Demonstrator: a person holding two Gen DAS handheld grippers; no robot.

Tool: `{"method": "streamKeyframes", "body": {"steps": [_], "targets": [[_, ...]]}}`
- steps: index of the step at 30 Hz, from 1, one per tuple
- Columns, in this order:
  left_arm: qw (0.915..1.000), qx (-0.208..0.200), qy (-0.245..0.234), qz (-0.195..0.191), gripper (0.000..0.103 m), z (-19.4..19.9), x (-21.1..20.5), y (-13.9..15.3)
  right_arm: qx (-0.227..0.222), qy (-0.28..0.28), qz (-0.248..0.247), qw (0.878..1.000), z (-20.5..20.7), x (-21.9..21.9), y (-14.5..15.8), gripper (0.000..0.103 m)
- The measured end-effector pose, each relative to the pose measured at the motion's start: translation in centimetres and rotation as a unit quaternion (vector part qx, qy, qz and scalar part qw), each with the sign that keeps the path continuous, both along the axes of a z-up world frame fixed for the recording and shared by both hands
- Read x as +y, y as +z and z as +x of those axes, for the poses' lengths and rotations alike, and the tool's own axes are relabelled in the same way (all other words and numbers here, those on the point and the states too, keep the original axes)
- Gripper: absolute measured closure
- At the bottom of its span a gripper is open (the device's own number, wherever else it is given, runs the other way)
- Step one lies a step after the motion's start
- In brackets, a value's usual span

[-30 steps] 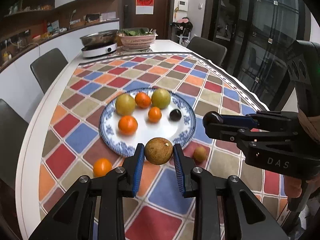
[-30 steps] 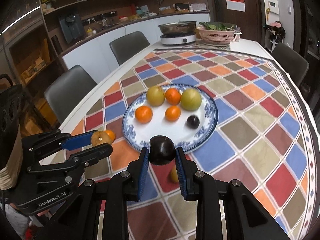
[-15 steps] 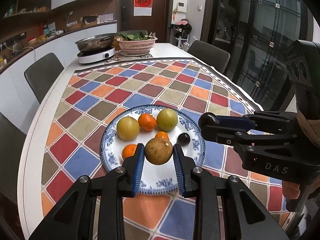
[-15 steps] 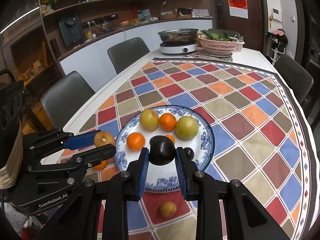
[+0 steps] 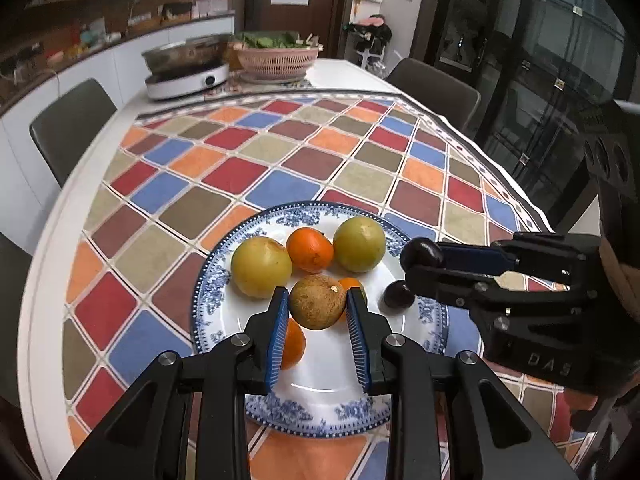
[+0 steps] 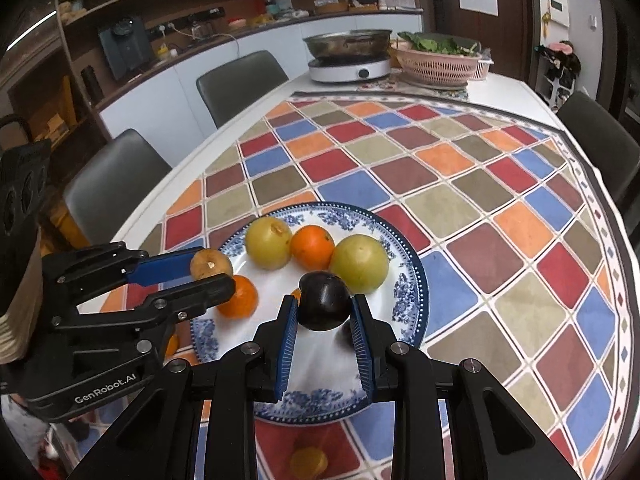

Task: Organize fruits
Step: 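Lower the kiwi onto the plate with the left tool while the right tool sets down the plum, then open both tools and move them back toward the remaining orange and kiwi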

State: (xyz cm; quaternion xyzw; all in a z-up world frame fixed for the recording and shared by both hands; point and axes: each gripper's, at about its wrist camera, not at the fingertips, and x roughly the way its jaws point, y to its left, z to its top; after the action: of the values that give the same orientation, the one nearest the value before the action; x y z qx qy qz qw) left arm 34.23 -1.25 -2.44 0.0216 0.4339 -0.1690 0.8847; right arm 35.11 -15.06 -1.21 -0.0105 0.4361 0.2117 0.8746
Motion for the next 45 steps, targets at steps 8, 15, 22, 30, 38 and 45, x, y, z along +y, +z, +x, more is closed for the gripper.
{"method": "streamKeyframes", "body": {"steps": [8,15,22,30,38,45], "targets": [[0.9996,0.026,0.002,0.006,0.073,2.1,-0.3,-1.4,0.024,0.005,-0.001,1.000,1.8,0.4,-1.7,0.075],[0.9997,0.017,0.003,0.019,0.067,2.0,0.0,-1.0,0.027,0.007,0.000,1.000,2.3,0.4,-2.3,0.074],[0.9996,-0.004,0.013,0.024,0.067,0.3,0.5,0.7,0.011,0.002,-0.001,1.000,1.5,0.2,-1.5,0.073],[0.9983,-0.046,0.027,0.025,0.065,-2.8,1.2,3.8,-0.018,-0.013,-0.002,1.000,-1.1,0.0,1.4,0.067],[0.9965,-0.069,0.038,0.029,0.063,-5.7,1.8,6.2,-0.039,-0.023,-0.001,0.999,-4.4,0.4,3.5,0.060],[0.9944,-0.087,0.046,0.039,0.055,-8.1,2.8,7.5,-0.037,-0.050,0.004,0.998,-6.8,0.5,4.2,0.052]]}}
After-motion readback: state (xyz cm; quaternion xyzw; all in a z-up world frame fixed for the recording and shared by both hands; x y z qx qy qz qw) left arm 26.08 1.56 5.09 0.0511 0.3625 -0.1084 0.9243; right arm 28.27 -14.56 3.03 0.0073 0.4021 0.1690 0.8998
